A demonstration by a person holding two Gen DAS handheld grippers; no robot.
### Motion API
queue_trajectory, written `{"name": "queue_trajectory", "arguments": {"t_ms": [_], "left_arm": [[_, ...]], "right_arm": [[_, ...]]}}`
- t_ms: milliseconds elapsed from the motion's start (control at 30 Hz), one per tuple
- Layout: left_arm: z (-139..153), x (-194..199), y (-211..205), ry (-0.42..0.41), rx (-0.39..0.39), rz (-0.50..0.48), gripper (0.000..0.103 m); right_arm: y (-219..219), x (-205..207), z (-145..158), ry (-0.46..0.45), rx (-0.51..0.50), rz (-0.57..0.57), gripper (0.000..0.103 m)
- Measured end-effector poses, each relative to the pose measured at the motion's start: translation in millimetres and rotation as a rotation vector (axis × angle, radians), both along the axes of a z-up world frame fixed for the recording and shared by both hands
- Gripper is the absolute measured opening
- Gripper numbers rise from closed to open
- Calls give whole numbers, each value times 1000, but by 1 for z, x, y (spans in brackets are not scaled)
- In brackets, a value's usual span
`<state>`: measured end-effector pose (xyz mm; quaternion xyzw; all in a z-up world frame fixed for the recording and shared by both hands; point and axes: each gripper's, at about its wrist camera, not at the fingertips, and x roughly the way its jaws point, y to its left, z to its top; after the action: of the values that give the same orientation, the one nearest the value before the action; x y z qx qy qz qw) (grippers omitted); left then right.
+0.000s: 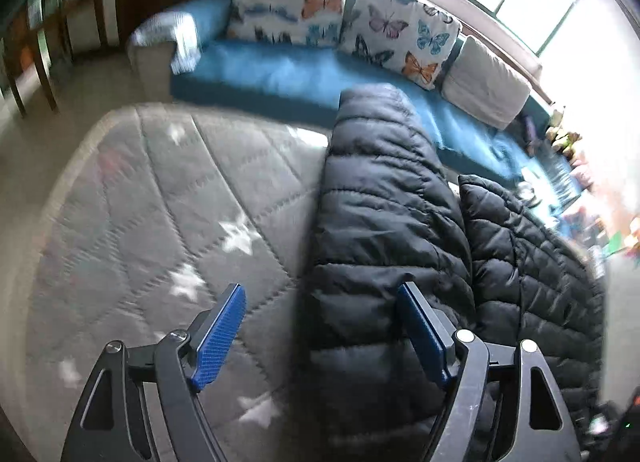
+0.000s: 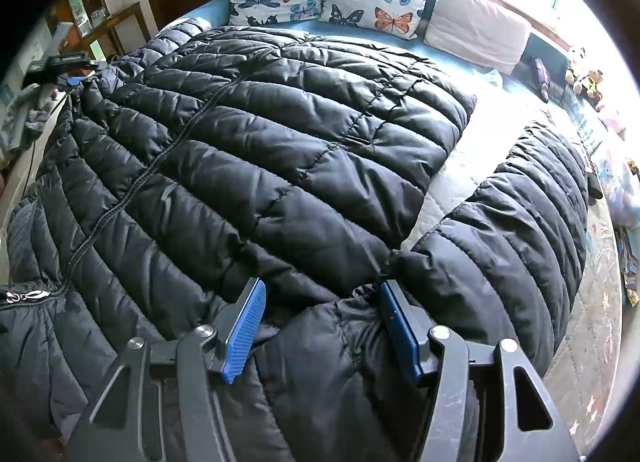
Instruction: Fold large clothes
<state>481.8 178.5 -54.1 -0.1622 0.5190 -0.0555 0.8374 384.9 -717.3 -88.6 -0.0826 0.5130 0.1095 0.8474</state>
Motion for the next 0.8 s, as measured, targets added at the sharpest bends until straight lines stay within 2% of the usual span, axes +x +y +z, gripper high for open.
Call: {"name": "queue_trajectory", "arguments": {"t_ms": [67, 100, 133, 167, 233, 267, 367, 400, 500, 567, 600, 667, 700, 800], "left_arm": [[-16, 6, 10, 22, -123, 16, 80], [-23, 7, 14, 27, -179, 22, 70], [-28, 6, 16, 18, -225, 18, 51], [-30, 6, 16, 4, -247, 2, 41], [-24, -1, 10, -52, -209, -29, 18], [-16, -6, 7, -91, -174, -34, 10], [14, -28, 10, -212, -92, 18, 7], [30, -41, 17, -278, -31, 64, 7], [54, -76, 38, -367, 69, 135, 7], [50, -82, 49, -341, 120, 149, 7], [41, -81, 55, -303, 136, 151, 8], [19, -78, 65, -210, 133, 169, 9], [10, -77, 69, -176, 129, 183, 12], [8, -83, 71, -164, 115, 200, 12]], "right_arm": [[1, 0, -1, -2, -10, 5, 65], [2, 1, -1, -1, -14, 4, 65], [3, 1, -2, 0, -21, 3, 65], [4, 1, -2, -1, -25, 2, 66], [6, 2, -2, -2, -37, -1, 66], [7, 2, -2, -3, -42, -3, 66], [12, 3, -1, -7, -64, -9, 66], [12, 3, 0, -9, -69, -9, 66], [12, 4, 1, -20, -58, -16, 66], [14, 8, -5, -28, -62, -15, 67], [15, 9, -8, -28, -70, -12, 70], [21, 11, -13, -42, -106, 2, 72], [24, 10, -12, -47, -120, 6, 72], [14, 3, 5, -70, -61, -9, 72]]}}
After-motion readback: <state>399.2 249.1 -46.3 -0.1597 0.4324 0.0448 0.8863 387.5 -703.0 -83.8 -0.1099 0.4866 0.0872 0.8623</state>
